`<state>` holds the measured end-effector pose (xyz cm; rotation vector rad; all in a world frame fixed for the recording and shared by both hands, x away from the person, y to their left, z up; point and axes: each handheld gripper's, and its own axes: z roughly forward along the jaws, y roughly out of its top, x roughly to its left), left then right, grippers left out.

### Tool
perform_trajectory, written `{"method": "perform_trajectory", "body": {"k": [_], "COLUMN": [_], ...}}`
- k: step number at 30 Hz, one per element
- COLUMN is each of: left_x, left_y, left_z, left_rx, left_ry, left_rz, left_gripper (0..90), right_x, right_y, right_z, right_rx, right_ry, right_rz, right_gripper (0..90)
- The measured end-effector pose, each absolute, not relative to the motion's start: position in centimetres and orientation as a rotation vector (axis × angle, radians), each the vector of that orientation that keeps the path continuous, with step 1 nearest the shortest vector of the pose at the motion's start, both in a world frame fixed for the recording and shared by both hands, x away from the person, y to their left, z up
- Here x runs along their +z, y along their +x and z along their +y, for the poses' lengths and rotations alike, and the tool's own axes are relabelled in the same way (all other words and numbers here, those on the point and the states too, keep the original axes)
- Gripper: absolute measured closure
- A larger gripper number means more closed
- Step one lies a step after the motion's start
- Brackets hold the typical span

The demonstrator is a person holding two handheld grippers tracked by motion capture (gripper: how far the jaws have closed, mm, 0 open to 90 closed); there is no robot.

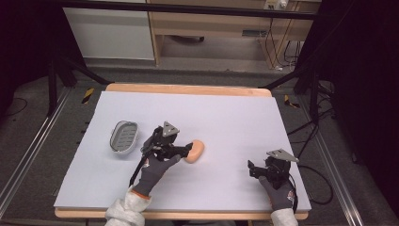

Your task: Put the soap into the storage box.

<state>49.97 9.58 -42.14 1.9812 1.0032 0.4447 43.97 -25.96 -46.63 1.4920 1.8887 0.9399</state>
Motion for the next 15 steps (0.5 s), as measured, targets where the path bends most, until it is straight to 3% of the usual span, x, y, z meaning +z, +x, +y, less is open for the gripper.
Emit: {"method": "perform_trajectory", "body": {"k": [15], "left_x": [-43.3], "left_y": [50.8], "left_z": [7.7], "left_rx": [0.436], "left_ry": [2.028], "left_rz": [1.001], "left_gripper": [25.4], "right_x": [-46.6], "right_y": [44.0], "right_z": [-25.8], "right_rx": [0.938], "right_ry": [1.491], "right_rz": [1.897], "right_gripper": [6.0]}}
